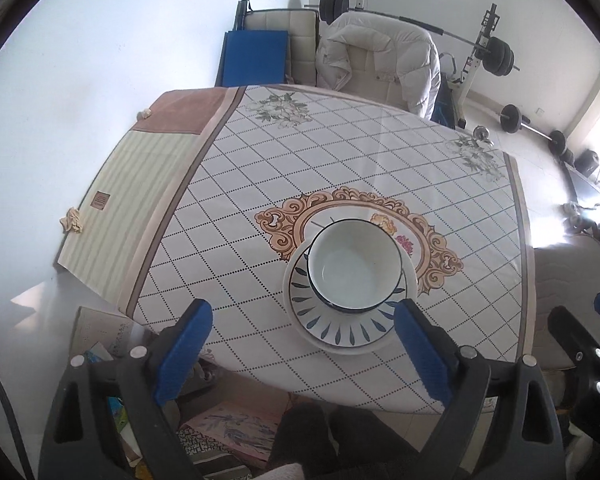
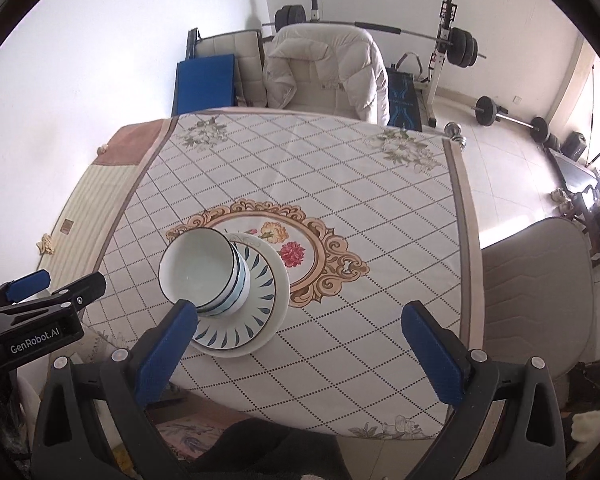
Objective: Organize plates and bowls
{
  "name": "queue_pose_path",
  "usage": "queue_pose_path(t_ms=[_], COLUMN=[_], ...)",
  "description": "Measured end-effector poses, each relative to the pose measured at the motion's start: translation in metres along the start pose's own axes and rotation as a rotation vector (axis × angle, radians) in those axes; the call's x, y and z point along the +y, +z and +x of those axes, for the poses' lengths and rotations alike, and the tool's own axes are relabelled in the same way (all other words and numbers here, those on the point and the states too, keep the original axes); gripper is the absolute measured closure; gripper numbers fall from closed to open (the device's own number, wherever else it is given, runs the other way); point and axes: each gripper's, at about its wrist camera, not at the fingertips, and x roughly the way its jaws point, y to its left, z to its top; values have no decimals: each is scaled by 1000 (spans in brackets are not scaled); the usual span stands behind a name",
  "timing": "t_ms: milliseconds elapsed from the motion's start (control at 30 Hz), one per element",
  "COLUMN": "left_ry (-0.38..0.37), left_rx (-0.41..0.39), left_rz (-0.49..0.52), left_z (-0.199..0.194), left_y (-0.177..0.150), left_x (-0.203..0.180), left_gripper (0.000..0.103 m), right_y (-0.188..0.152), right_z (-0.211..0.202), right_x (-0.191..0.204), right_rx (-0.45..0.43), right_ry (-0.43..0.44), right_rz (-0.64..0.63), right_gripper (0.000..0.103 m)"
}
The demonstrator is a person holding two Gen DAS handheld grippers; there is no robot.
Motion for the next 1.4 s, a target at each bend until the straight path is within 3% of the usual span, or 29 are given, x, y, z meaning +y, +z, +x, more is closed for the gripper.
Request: queue_pose_path(t_ms=[233, 500, 967, 1400], left_ry=[-11, -48, -96, -97], left_rx=[-119, -183, -174, -201], left_rz=[81, 135, 175, 145], left_z=[-85, -134, -153, -168], left_y=[-6, -11, -28, -37], left_x=[-4, 28, 73, 85], left_gripper=[10, 10, 10, 10], right_y=[2, -16, -60, -63], right_z=[-111, -185, -211, -210], right_x=[7, 50, 122, 124], right_rx=[-187, -235, -158, -158], right_ry=[-137, -185, -181, -179], right_rz=[24, 90, 115, 129], right_gripper=[0, 0, 0, 0])
